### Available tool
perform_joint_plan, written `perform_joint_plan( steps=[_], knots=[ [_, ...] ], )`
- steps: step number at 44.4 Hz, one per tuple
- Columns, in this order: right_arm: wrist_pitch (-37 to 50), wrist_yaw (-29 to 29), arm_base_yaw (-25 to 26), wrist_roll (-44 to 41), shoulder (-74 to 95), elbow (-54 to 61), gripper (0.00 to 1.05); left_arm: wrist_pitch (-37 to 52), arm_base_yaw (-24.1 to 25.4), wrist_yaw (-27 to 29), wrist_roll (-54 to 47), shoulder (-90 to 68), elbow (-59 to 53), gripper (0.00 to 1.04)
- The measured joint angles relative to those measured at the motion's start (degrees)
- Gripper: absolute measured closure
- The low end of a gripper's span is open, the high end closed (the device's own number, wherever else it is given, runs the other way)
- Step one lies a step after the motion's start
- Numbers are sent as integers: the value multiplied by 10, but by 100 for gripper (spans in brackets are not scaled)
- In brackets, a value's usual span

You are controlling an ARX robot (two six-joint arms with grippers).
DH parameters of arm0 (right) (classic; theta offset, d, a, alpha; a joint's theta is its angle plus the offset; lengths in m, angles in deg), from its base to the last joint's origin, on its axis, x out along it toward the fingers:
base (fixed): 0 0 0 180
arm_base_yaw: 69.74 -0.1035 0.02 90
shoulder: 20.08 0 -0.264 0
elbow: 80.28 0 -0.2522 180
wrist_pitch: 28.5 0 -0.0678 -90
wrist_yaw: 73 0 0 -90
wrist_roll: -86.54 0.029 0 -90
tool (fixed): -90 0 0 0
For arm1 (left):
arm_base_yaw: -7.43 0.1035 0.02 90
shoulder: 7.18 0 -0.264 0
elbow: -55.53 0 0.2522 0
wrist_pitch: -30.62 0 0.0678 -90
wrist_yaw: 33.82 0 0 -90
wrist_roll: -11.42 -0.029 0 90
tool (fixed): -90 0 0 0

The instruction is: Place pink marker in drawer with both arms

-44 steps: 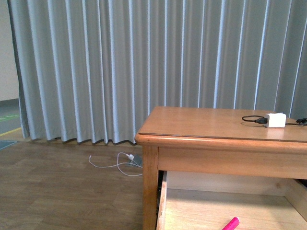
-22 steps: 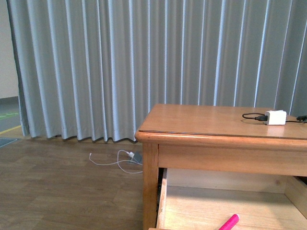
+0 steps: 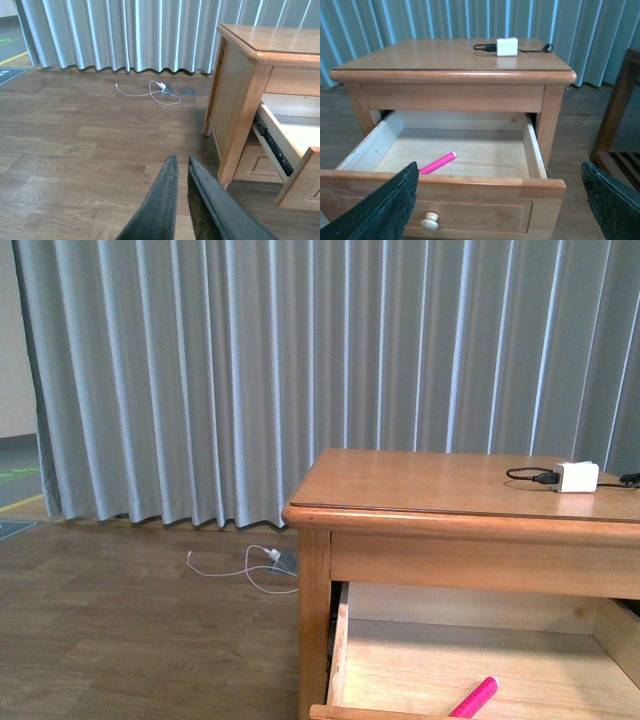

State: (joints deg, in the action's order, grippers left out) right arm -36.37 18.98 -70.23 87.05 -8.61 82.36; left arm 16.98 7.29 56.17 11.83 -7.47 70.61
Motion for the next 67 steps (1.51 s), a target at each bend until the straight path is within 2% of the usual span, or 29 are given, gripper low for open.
perform_joint_plan(
  steps=[2, 4, 11, 16, 22, 34, 39, 47, 67],
  knots=[
    [-58, 31, -8, 9, 16, -18, 9, 0, 0, 0, 0, 0, 0, 87],
    [-105, 34, -9, 17, 39, -31, 9, 0, 0, 0, 0, 0, 0, 80],
    [-151, -6, -11, 45, 144, -54, 9, 0, 0, 0, 0, 0, 0, 55],
    [-87, -41, -26, 54, 296, -82, 9, 0, 0, 0, 0, 0, 0, 30],
    [19, -8, -51, 54, 472, -126, 9, 0, 0, 0, 0, 0, 0, 5],
    [118, 0, -88, 88, 726, -233, 9, 0, 0, 0, -1, 0, 0, 6],
    [155, 25, -101, 102, 817, -276, 9, 0, 0, 0, -1, 0, 0, 6],
    [231, 54, -115, 110, 919, -349, 9, 0, 0, 0, -1, 0, 0, 6],
    [332, 109, -119, 103, 1088, -515, 9, 0, 0, 0, -1, 0, 0, 6]
  ],
)
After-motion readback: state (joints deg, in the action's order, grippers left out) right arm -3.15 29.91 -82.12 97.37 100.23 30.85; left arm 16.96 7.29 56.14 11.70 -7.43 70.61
